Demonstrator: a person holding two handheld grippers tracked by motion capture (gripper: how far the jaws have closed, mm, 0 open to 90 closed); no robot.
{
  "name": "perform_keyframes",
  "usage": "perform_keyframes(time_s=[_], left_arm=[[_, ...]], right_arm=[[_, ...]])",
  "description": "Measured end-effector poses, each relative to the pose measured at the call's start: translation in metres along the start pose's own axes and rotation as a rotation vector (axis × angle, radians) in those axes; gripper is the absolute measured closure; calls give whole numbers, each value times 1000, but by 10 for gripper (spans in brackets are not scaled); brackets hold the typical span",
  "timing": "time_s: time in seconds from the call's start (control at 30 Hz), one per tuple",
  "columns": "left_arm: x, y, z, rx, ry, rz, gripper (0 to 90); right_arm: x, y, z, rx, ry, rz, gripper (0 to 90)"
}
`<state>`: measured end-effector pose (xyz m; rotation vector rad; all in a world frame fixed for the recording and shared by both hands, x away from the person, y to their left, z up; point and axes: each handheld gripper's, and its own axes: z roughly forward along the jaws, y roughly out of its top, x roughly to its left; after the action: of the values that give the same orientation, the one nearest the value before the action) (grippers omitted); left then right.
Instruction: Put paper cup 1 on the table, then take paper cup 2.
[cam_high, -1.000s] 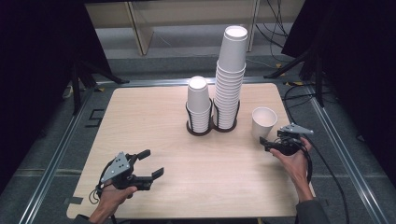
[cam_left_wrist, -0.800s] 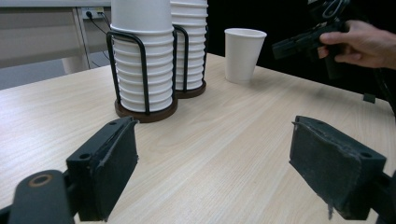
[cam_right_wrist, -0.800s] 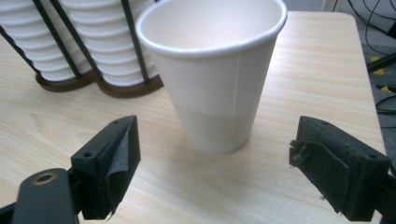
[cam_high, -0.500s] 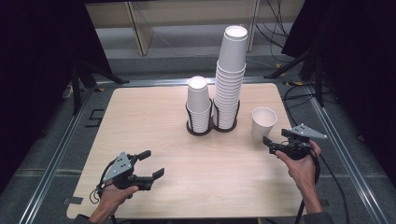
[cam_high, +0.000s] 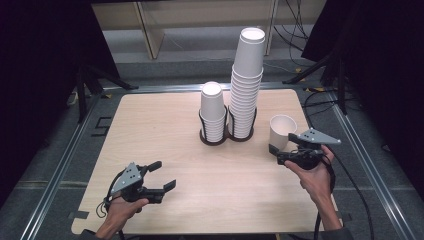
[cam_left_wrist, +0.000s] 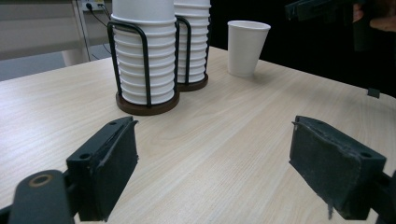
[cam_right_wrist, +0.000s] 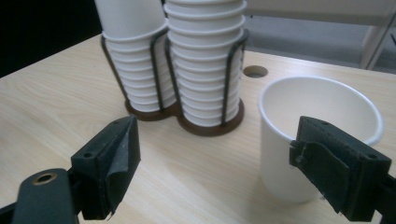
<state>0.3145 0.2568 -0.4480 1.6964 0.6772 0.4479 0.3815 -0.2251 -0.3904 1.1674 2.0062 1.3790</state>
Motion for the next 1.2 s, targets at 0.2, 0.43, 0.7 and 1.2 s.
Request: perform_keyframes(time_s=[0.2,0.43,0.7,1.2], left_arm=[[0,0,-1,2,6,-6,145],[1,0,-1,3,5,-6,146],[2,0,-1,4,4,-17,146],[1,-1,1,16,0,-22,146]], right_arm=[[7,19,7,-26,25,-31,155],[14,47,13,-41,31,-39,154],[14,76,22,-75,54,-7,154],[2,131,35,-118,46,-7,154]])
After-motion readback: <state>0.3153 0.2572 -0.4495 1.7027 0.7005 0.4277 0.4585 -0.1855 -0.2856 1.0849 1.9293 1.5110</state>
